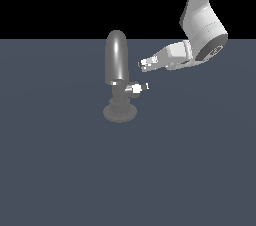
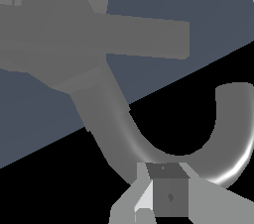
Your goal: Turn on the faucet by rotating a designated handle.
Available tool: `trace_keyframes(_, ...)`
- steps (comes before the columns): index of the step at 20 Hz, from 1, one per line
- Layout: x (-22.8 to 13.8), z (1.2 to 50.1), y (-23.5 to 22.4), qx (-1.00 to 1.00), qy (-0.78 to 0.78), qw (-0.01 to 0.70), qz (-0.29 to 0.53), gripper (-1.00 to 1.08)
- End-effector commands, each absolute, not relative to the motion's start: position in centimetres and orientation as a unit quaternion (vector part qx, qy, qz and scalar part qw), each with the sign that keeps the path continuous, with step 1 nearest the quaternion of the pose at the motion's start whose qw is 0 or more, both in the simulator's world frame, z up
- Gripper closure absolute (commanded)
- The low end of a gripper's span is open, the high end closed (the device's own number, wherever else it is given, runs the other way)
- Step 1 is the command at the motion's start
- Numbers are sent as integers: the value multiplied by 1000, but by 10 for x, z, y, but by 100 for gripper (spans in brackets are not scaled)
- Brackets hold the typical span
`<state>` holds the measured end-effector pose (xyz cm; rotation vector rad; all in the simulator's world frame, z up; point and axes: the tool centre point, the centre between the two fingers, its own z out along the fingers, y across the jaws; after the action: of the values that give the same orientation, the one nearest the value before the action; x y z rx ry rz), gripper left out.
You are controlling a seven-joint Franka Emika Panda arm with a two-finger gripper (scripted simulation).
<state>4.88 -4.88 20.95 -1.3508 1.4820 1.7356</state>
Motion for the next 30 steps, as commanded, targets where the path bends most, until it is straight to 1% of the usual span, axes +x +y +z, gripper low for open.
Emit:
trace_keyframes(1,48,196,-51,-467,552,247,645,108)
trace_keyframes(7,44,178,-53,-429,564,254,658,108)
trace_keyframes(16,43,176,-53,-424,566,255,660,108)
trace_keyframes(30,2,138,-64,-424,566,255,660,108)
